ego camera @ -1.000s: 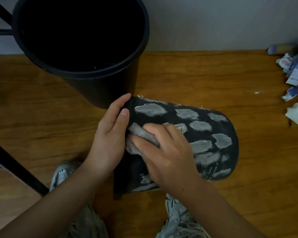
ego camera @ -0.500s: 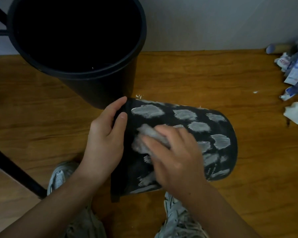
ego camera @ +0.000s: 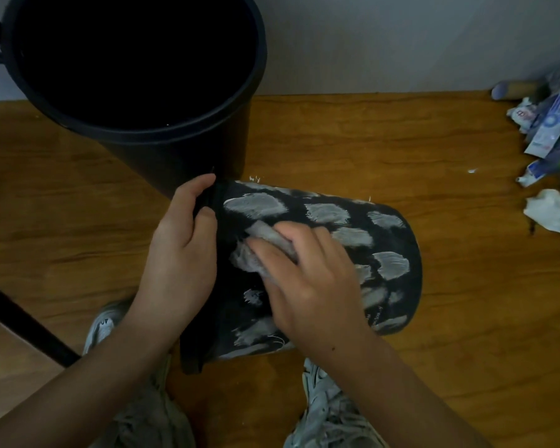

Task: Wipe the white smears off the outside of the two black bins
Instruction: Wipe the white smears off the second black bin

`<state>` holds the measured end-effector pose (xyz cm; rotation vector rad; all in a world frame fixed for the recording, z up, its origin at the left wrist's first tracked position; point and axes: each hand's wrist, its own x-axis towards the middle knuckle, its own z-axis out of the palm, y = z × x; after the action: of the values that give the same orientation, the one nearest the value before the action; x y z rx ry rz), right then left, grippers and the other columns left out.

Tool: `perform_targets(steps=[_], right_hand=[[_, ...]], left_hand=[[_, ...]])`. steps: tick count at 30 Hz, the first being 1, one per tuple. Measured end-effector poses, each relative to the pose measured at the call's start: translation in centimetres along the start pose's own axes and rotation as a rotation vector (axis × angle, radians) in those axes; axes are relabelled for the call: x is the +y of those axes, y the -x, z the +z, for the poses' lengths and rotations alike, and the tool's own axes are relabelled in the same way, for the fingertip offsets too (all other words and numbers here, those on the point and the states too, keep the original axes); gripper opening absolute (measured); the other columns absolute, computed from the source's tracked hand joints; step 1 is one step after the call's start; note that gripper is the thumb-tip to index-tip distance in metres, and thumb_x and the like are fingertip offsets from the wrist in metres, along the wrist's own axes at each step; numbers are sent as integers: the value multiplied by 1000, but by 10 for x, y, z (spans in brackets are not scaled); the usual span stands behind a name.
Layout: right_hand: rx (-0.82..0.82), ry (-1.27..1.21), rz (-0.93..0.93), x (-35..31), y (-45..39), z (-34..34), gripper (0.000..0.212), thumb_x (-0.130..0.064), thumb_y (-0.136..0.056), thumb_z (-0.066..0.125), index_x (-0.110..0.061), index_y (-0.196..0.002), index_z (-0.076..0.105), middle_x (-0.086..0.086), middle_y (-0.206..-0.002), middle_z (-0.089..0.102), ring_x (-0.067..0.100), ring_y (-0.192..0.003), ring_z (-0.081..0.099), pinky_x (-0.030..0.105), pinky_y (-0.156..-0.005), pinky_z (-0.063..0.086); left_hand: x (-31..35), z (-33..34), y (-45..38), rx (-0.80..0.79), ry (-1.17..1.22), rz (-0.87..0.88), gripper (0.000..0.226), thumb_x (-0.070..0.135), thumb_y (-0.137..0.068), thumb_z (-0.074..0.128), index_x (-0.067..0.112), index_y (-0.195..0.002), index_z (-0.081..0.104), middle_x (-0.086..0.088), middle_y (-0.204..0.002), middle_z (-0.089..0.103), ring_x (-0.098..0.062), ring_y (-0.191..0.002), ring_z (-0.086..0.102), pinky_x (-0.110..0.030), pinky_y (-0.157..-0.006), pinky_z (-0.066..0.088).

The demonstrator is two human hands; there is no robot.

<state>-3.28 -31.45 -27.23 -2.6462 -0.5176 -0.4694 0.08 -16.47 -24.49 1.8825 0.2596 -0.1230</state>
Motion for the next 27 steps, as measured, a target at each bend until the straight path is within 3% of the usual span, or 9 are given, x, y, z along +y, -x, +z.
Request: perform_targets(steps=[4,7,11,14,17,19,22,27], right_hand=[[35,78,180,30,15,-13,26,-8,-88,55,-9,-108,71,10,-102,64,20,-84,54,25,-67,40],[34,146,250,38,24,-20,27,-9,-86,56,-7,-109,71,13,-104,63,23,-87,53,25,-69,36],[30,91,152,9,7,-5,26,-12,-91,54,-7,-110,70,13,-105,63,19,-90,50,24,-73,37],[-9,60,70,-8,1,1,25,-10,-91,56,-8,-112,70,13,-105,63,26,-84,56,35,-67,46],[-20,103,152,9,8,-10,27,-13,-92,50,-10,-110,70,10,-102,64,22,-82,57,27,-66,42],[-11,160,233,24,16,-19,29,-16,-90,49,-11,-109,71,10,-103,63,21,-83,56,24,-67,35],[5,173,259,24,18,-17,28,-15,-90,52,-9,-110,70,12,-104,62,21,-87,53,25,-68,39],[-25,66,40,-18,-1,4,27,-19,-98,49,-8,-114,67,13,-107,62,23,-84,54,31,-66,44]], left_hand=[[-3,-2,4,-8,-38,39,38,23,-101,39,23,-140,43,27,-105,53,21,-98,51,1,-73,41],[-4,-1,8,11,-41,50,37,20,-102,38,22,-139,44,29,-102,52,23,-96,50,2,-70,39],[-3,3,7,28,-52,50,36,19,-102,38,21,-137,46,29,-92,52,25,-84,52,2,-65,39],[-4,3,7,39,-66,60,36,19,-102,39,20,-137,46,27,-90,53,23,-81,53,1,-65,40],[-6,2,8,30,-56,60,37,19,-102,38,21,-139,45,31,-100,51,26,-91,49,4,-71,38],[-6,3,8,34,-48,64,36,17,-102,38,20,-137,46,29,-91,54,24,-84,52,2,-67,39],[-6,4,10,36,-50,69,35,16,-102,38,20,-136,46,32,-79,58,21,-75,53,0,-64,41],[-6,5,10,42,-44,87,35,16,-102,38,21,-136,47,25,-89,54,20,-81,54,0,-66,41]])
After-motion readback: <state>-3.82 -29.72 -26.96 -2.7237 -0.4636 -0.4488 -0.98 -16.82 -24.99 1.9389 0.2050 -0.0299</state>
